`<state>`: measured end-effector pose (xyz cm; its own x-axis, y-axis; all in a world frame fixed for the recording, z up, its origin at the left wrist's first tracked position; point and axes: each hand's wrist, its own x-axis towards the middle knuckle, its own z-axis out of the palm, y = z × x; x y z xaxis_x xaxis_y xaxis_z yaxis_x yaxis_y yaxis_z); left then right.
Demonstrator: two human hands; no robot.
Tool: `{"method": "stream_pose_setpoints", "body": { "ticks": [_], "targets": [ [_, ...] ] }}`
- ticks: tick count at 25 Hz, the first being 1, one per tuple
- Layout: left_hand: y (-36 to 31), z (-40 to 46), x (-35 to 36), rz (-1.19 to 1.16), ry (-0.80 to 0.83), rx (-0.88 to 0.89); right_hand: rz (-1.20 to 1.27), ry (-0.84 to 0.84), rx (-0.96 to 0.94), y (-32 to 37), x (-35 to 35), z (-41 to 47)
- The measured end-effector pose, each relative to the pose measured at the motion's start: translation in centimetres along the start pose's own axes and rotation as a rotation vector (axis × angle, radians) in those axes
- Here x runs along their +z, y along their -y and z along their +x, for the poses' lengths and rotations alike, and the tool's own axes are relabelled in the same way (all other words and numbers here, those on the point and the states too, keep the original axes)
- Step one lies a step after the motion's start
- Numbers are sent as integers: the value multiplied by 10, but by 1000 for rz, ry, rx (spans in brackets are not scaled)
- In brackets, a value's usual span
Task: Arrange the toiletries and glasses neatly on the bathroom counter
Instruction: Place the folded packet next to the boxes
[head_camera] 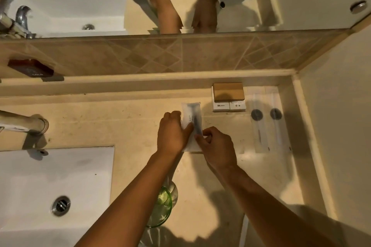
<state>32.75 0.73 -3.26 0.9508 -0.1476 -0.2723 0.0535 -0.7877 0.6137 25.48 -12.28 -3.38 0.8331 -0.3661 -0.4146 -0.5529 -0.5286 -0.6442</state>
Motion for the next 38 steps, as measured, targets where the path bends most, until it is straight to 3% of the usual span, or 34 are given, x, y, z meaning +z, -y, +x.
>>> {"method": "stream_pose_setpoints", "body": {
  "ticks": [4,7,10,38],
  "targets": [
    [14,-15,-8,78,-130,171,-106,-139,-163,-3,-4,0],
    [22,-11,-13,258,20,340,-120,-64,-314,-6,1,3],
    [23,0,-18,357,140,402,-177,-9,-352,-5,3,4],
    [-2,55,-10,371,60,388,-418,2,-218,23,1,54]
  ]
}}
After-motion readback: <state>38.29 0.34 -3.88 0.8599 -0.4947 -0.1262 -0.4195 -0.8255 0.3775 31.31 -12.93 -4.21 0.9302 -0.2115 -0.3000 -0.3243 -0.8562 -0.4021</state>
